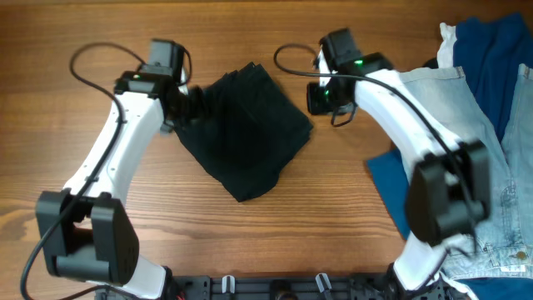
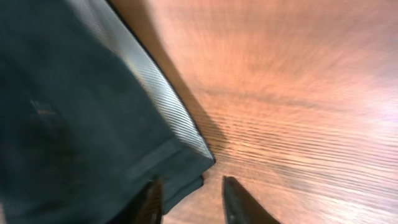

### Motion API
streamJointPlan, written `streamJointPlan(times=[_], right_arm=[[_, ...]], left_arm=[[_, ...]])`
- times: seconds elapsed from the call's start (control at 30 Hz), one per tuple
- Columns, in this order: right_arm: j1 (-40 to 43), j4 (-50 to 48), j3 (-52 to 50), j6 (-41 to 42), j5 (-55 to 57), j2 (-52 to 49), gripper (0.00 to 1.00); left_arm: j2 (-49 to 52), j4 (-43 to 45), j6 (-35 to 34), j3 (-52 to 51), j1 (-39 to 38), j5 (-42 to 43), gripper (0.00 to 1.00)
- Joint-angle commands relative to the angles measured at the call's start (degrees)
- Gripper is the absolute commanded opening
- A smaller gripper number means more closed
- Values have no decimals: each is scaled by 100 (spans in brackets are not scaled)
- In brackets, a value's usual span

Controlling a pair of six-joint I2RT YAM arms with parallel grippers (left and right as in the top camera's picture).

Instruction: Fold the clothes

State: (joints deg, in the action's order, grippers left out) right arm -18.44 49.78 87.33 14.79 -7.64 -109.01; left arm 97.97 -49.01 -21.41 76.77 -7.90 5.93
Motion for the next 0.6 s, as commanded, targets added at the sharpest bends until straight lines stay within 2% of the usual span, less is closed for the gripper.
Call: streamJointPlan(times=[0.0, 0.07, 0.23, 0.37, 0.4, 0.43, 0.5, 0.53, 0.57], right_arm=[[-24, 107, 188, 42, 164, 789, 36], [-24, 267, 188, 42, 166, 929, 37], [-35, 363, 168, 190, 166, 905, 37], [-35, 382, 164, 188, 166, 905, 37], [-35, 387, 164, 188, 166, 905, 37], [-35, 387, 162, 188, 166, 905, 37], [-35, 385, 153, 188, 166, 905, 37], [-35, 387, 153, 186, 166, 905, 37], [-35, 387, 153, 186, 166, 905, 37]], left_arm=[[210, 935, 758, -17, 319, -280, 97], [529, 1169, 776, -17, 520, -232, 97], [1394, 1056, 1416, -17, 710, 935, 100], [1888, 822, 1523, -17, 702, 1078, 99], [1934, 734, 1523, -17, 702, 1078, 90], [1945, 656, 1526, -17, 702, 1075, 77], [1945, 540, 1526, -17, 719, 1054, 42], [1945, 479, 1526, -17, 743, 1054, 15], [1945, 428, 1519, -17, 776, 1054, 5]])
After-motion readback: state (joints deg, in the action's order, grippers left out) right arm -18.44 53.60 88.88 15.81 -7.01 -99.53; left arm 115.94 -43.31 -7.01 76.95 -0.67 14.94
